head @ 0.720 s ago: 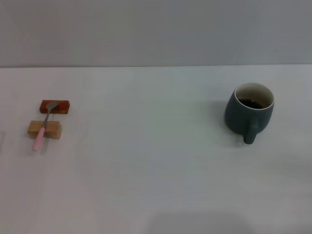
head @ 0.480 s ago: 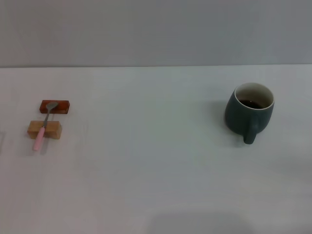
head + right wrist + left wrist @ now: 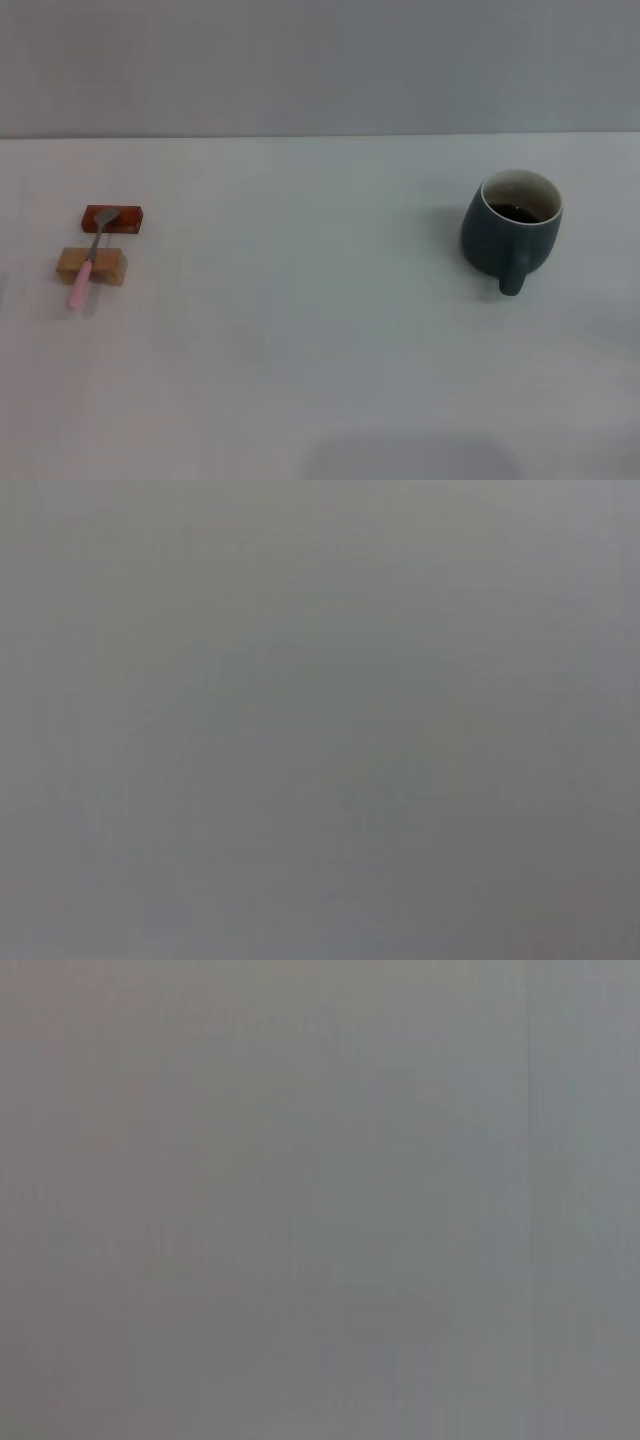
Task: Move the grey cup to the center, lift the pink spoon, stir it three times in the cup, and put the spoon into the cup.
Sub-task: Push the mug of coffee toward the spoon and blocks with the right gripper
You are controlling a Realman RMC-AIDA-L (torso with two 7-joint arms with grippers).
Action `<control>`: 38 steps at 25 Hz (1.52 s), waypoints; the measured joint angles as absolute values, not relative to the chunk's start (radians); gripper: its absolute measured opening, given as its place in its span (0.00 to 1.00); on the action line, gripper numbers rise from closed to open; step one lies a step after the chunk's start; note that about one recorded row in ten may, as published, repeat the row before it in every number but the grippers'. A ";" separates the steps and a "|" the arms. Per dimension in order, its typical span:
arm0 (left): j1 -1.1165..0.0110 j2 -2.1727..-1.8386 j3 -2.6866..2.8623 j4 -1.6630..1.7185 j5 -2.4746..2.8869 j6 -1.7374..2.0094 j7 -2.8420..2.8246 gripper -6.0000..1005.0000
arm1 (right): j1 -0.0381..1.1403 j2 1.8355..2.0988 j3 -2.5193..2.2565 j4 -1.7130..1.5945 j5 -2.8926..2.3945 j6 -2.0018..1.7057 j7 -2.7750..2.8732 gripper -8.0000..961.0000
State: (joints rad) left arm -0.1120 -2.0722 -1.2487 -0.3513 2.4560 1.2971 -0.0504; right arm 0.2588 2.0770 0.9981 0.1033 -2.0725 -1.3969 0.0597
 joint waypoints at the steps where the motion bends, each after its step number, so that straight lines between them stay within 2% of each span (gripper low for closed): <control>1: -0.112 -2.072 -1.249 -0.351 2.456 1.297 -0.050 0.83 | 0.259 2.077 0.998 0.103 -2.072 -1.397 0.060 0.01; 6: -0.115 -2.072 -1.250 -0.351 2.456 1.298 -0.051 0.83 | 0.351 2.060 1.001 0.056 -1.987 -1.207 0.060 0.01; 8: -0.118 -2.072 -1.252 -0.351 2.456 1.296 -0.051 0.83 | 0.420 2.035 1.001 0.038 -1.973 -1.039 0.060 0.01; 9: -0.118 -2.072 -1.252 -0.351 2.456 1.296 -0.051 0.83 | 0.420 2.035 1.001 0.038 -1.973 -1.039 0.060 0.01; 10: -0.119 -2.072 -1.253 -0.351 2.456 1.295 -0.051 0.83 | 0.463 2.018 0.999 0.034 -1.973 -0.951 0.060 0.01; 16: -0.123 -2.072 -1.253 -0.352 2.456 1.296 -0.051 0.83 | 0.547 1.994 0.991 0.033 -1.979 -0.836 0.056 0.01; 29: -0.124 -2.072 -1.249 -0.359 2.456 1.301 -0.076 0.83 | 0.632 1.995 0.901 0.049 -1.989 -0.676 0.053 0.01; 32: -0.124 -2.072 -1.249 -0.356 2.456 1.301 -0.090 0.83 | 0.665 2.010 0.854 0.053 -1.990 -0.669 0.051 0.01; 38: -0.126 -2.072 -1.249 -0.355 2.456 1.302 -0.090 0.83 | 0.686 2.022 0.822 0.074 -1.990 -0.646 0.051 0.01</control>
State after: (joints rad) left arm -0.1256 -2.0723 -1.2486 -0.3553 2.4560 1.3024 -0.0905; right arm 0.6861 2.0215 0.8219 0.0739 -1.9896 -0.6465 0.0509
